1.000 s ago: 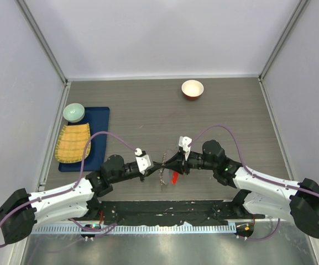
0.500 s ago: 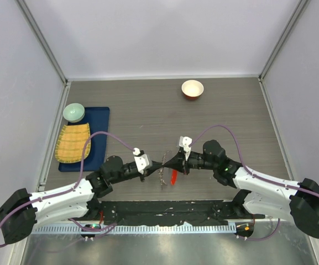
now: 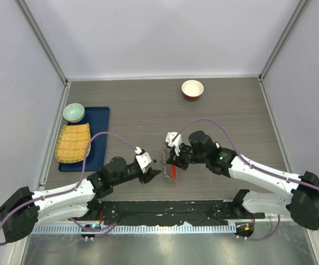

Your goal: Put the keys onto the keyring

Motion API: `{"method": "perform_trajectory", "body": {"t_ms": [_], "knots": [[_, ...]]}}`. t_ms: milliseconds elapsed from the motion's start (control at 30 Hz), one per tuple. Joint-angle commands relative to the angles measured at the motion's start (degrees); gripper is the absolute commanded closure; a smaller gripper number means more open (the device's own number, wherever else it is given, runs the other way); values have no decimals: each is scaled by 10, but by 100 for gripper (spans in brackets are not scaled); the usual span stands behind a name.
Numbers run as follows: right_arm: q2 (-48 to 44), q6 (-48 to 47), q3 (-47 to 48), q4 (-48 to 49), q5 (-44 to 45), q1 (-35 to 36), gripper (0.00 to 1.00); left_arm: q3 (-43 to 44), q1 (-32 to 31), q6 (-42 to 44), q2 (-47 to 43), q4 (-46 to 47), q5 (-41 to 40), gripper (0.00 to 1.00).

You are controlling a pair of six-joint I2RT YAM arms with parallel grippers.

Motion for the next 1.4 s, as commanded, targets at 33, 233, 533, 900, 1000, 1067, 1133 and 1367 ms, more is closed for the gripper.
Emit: {"method": "perform_trajectory", "body": {"t_ms": [33,233,533,900,1000,1067,1133,1367], "knots": [[41,-55,103,-151,92,40,99,-22,-1,-8,-28,32,-27,47],[53,-80,133,-203,110,47,99,-84,-1,-61,-38,142,-9,47],[81,-107,143,-238,71,64,99,-104,-1,-74,42,291,43,46],[60,-104,126,-221,67,79,99,-67,-1,-45,132,390,107,54],[52,-102,120,-211,65,79,99,-61,-1,-41,152,406,119,59],[52,-100,117,-207,64,80,99,-60,-1,-36,164,420,128,62],[50,-100,116,-205,60,81,99,-57,-1,-32,172,420,129,70],[41,-99,112,-200,57,81,99,-50,-1,-26,201,417,105,73]]}}
